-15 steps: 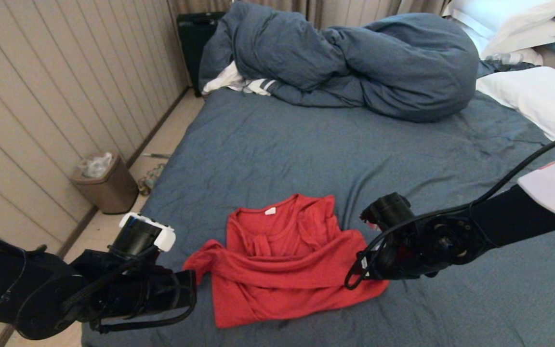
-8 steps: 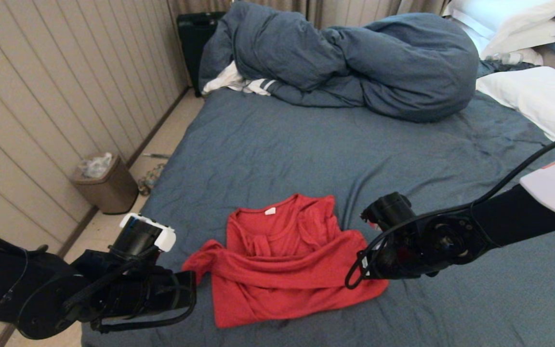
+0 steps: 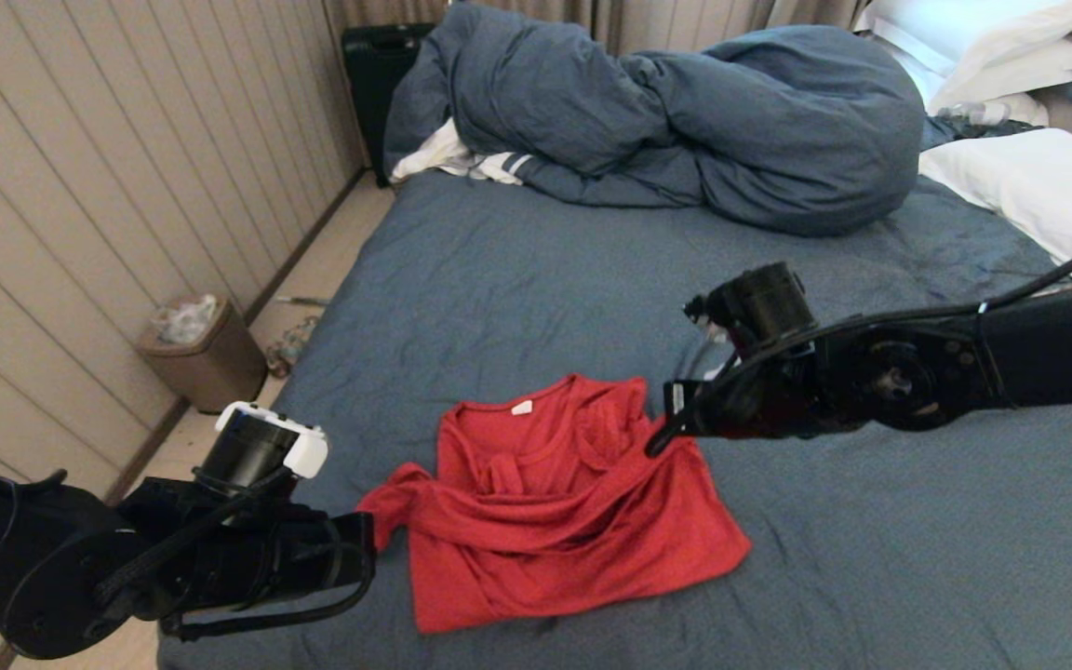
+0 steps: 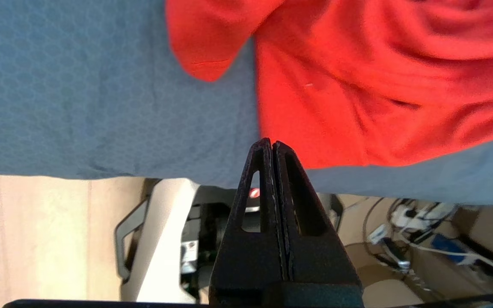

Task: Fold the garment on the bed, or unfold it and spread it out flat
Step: Fold the red T-shirt

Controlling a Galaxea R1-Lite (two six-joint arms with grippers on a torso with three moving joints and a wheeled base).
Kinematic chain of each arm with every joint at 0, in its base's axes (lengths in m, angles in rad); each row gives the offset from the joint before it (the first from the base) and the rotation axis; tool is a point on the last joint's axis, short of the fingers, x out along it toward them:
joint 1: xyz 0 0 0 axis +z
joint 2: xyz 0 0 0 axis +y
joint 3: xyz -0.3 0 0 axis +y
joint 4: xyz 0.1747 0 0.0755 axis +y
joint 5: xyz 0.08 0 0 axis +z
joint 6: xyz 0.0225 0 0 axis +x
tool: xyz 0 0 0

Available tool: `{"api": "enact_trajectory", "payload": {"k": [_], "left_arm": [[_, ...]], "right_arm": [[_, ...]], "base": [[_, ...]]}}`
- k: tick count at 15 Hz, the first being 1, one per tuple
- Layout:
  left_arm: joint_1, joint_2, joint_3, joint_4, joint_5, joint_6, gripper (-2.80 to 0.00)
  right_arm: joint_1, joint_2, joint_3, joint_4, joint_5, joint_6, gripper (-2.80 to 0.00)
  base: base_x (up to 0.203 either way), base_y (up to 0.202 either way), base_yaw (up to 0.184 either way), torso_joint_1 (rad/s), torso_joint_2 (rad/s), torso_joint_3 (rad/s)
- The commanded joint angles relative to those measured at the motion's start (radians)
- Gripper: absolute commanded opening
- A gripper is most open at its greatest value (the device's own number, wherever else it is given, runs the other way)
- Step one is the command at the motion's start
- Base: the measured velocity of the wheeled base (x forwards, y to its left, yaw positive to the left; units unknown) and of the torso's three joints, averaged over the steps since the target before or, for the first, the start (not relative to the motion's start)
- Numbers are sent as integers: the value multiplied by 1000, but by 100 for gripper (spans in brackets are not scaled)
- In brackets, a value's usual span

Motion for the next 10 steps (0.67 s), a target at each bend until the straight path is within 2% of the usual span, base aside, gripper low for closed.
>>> {"api": "enact_trajectory", "payload": {"k": [1, 3, 7, 10], "left_arm": [[1, -41, 3, -2, 2, -8, -280], [3, -62, 3, -2, 4, -14, -280], [3, -80, 17, -5, 8, -14, -280], [1, -96, 45, -44, 10, -11, -280]], "right_arm": [[3, 37, -152, 26, -2, 4, -280], [-1, 149, -325, 59, -15, 9, -280], [-4, 371, -602, 80, -128, 10, -280], [-16, 452, -667, 49, -188, 8, -280]], "base": [[0, 0, 0, 0, 0, 0], [0, 0, 0, 0, 0, 0], [0, 0, 0, 0, 0, 0], [0, 0, 0, 0, 0, 0]]}}
